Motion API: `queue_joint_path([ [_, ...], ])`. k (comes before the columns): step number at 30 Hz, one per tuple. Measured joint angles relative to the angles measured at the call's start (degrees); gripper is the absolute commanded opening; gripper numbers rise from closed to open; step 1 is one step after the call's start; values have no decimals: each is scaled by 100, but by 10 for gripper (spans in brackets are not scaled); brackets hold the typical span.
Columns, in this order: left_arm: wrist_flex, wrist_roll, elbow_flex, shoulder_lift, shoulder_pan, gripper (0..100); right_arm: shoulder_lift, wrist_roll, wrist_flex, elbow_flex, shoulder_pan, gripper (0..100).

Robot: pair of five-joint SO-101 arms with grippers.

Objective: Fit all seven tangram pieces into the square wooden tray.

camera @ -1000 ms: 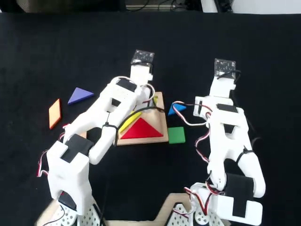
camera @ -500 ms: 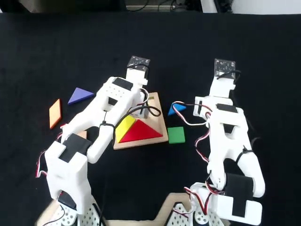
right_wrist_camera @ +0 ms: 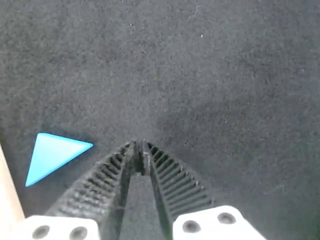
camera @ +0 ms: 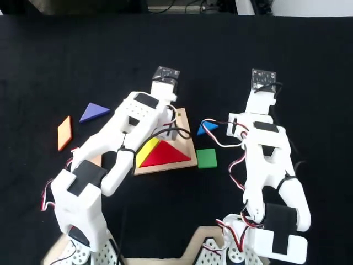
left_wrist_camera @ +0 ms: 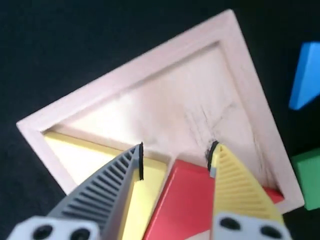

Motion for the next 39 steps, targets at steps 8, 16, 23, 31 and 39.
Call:
queue_joint_path([
  [8, -44, -985, 211, -9, 334, 227, 0, 0, 0, 0, 0, 11],
  [16, -44, -1732, 422, -26, 501, 227, 0, 0, 0, 0, 0, 11],
  [23, 589, -1873, 334, -105, 536, 227, 0, 0, 0, 0, 0, 11],
  [31, 1363, -1873, 123, -993, 387, 227, 0, 0, 0, 0, 0, 11],
  [39, 2286, -1873, 105, -2444, -1073, 227, 0, 0, 0, 0, 0, 12],
])
